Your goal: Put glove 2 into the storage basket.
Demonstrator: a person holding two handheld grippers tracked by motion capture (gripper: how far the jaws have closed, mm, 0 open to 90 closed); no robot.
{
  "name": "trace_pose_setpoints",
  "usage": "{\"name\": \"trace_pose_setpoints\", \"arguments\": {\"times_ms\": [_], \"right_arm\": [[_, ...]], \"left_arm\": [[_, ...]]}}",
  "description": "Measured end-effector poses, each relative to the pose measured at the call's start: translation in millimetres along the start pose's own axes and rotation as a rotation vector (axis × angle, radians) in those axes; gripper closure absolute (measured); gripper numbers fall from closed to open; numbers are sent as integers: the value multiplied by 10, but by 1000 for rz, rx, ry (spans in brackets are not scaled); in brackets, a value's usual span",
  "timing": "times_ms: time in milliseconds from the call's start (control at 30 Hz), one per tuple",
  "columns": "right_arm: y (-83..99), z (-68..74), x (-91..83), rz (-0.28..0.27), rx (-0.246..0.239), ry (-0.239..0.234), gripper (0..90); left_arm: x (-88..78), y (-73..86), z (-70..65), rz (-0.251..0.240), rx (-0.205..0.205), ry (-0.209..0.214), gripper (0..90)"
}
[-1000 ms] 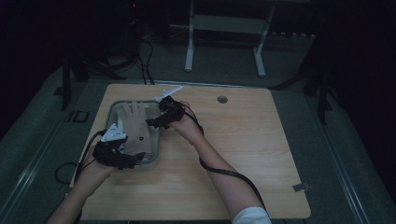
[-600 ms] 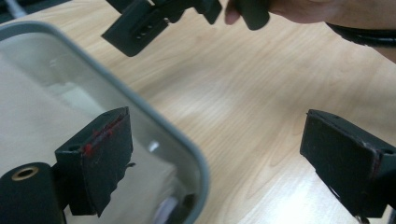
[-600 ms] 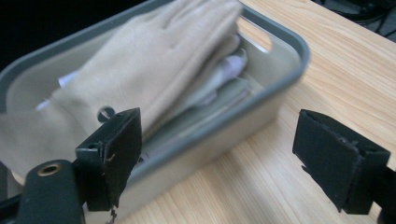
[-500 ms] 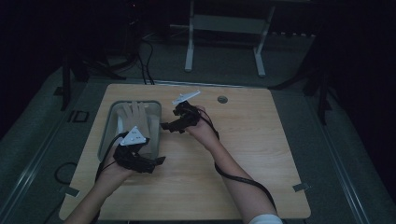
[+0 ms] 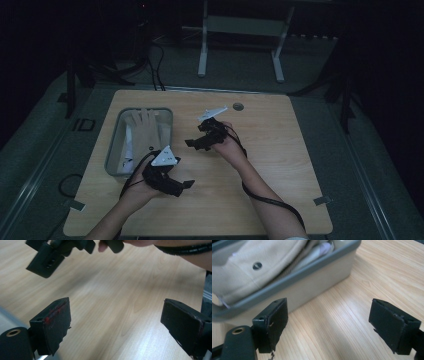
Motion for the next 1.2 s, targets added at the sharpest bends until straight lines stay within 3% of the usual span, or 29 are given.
{"name": "trace_pose_setpoints", "arguments": {"times_ms": [533,1200], "right_arm": [[440,-121,-227,23,17,-3,151],[904,-191,-382,26,30,-6,150]], "left_arm": [[452,205,-198,39,33,82,98],[656,364,-204,51,3,107,98]]}}
Point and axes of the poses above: each handheld gripper's, and its own axes: x roughly forward along the jaws, y roughly out of its underside, z roughly to its left, the point moved 2 cm from there along x, roughly forward along the jaws, and after that the axes turned 11 degrees about -z, right-handed, at the moved point
